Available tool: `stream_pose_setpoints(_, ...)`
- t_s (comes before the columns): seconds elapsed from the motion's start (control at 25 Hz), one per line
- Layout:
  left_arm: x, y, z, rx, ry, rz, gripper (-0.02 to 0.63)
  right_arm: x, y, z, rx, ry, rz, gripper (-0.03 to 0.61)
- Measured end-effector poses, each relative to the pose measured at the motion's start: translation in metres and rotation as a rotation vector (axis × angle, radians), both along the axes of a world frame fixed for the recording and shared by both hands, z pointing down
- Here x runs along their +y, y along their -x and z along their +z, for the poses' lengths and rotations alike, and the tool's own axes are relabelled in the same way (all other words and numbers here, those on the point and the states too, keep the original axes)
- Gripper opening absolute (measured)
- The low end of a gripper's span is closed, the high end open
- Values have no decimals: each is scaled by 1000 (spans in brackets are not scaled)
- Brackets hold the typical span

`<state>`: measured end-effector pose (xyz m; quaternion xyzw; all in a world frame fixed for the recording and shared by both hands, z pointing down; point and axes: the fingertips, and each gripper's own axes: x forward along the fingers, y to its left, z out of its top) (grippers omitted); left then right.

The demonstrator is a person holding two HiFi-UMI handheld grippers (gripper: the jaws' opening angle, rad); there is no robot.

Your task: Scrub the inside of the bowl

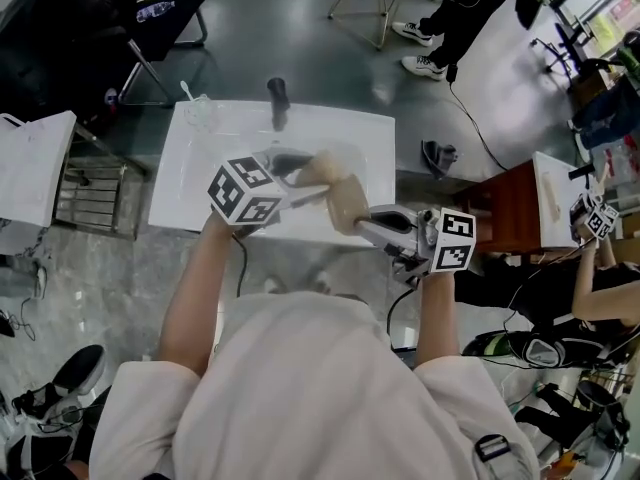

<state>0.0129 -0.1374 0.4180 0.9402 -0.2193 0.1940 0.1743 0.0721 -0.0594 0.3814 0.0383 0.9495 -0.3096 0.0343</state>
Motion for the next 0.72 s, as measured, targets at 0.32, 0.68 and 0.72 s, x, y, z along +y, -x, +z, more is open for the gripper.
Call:
stream_pose_setpoints(0.32, 26, -10, 18, 65, 75, 0, 230, -26, -17, -30, -178, 57, 114, 18)
stream_pose_setpoints(0.68, 66, -42, 7, 150, 76, 77, 230, -54, -9, -17, -62, 39, 266, 18)
stream_pose_setpoints(0.72, 68, -42, 3, 149, 64, 81, 230, -54, -9, -14, -40, 30, 274, 18)
